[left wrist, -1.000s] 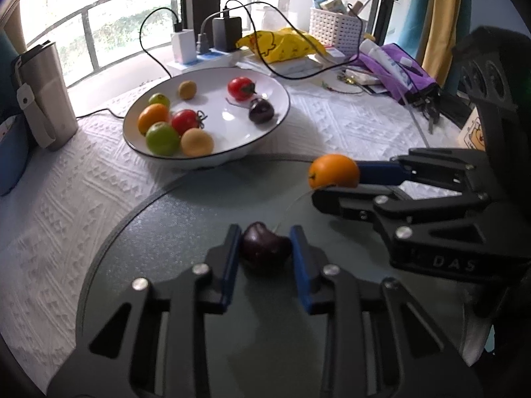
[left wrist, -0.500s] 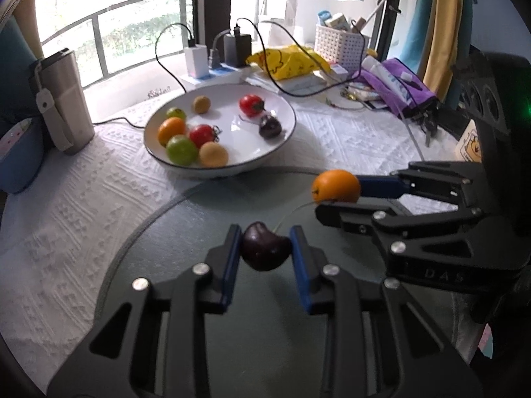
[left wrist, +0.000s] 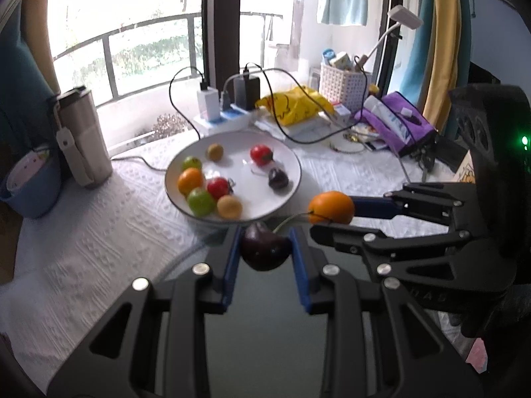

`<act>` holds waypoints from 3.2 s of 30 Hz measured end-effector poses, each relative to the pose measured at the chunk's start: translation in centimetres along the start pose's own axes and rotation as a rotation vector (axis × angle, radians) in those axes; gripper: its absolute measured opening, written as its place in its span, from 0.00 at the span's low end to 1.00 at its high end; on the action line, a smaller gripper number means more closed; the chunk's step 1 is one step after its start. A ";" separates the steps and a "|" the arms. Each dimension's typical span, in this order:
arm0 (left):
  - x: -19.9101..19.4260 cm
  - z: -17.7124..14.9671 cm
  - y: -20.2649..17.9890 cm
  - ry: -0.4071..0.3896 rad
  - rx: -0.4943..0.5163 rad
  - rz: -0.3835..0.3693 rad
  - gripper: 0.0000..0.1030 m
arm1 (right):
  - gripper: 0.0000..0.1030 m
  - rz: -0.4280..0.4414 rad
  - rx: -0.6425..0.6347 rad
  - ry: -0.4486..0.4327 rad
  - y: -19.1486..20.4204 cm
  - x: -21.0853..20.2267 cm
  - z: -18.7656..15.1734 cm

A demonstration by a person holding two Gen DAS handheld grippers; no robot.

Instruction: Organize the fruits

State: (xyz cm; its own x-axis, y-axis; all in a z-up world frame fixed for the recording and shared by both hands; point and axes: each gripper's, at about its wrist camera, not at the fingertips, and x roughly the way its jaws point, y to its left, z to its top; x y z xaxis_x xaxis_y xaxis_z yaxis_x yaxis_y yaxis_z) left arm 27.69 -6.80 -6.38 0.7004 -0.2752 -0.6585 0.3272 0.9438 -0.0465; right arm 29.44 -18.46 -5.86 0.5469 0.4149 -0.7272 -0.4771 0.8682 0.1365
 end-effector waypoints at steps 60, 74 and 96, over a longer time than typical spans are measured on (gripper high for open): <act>12.5 6.7 6.5 0.084 0.016 0.014 0.31 | 0.39 -0.053 0.039 0.055 -5.1 10.5 7.6; 9.4 6.8 6.0 0.051 -0.003 0.032 0.33 | 0.46 -0.070 0.047 0.054 -4.4 9.1 7.2; 0.1 4.6 4.0 -0.044 -0.043 0.064 0.41 | 0.47 -0.107 0.026 -0.027 -1.2 1.8 5.3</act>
State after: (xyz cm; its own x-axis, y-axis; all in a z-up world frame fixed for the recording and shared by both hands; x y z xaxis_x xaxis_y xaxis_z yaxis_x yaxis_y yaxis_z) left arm 32.01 -3.95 -3.20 0.7462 -0.2209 -0.6280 0.2541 0.9664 -0.0379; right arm 34.67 -17.34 -3.72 0.6122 0.3267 -0.7200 -0.3972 0.9145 0.0772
